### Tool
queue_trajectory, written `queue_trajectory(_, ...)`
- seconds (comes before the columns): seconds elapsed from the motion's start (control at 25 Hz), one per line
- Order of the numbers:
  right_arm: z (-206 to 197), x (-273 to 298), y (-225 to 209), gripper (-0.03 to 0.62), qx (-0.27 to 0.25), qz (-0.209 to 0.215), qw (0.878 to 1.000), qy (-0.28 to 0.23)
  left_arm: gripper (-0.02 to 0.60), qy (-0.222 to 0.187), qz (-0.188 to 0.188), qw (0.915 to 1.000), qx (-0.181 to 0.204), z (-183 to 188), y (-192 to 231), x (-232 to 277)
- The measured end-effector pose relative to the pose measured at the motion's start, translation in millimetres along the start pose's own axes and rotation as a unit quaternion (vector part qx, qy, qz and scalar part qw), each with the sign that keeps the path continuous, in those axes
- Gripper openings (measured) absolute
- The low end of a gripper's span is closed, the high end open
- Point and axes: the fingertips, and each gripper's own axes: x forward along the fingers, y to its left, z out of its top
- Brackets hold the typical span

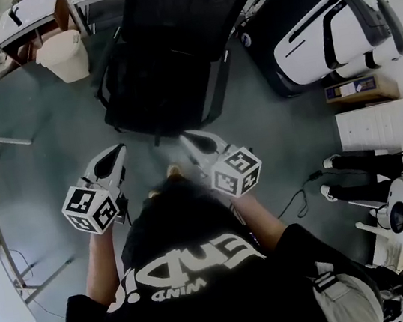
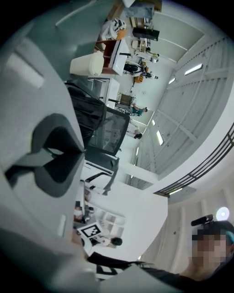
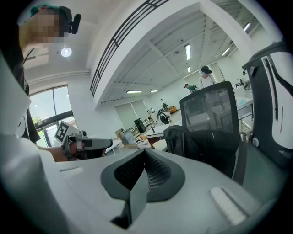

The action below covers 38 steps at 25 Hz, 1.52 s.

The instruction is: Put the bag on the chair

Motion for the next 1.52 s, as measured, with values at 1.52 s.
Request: queue_trajectory(1.52, -21.4, -119.9, -12.6, 0.002, -0.074, -0.075, 0.993, -0.062, 0.002, -0.094, 0.099, 0.9896, 0.045, -52.7, -53.7, -39.3)
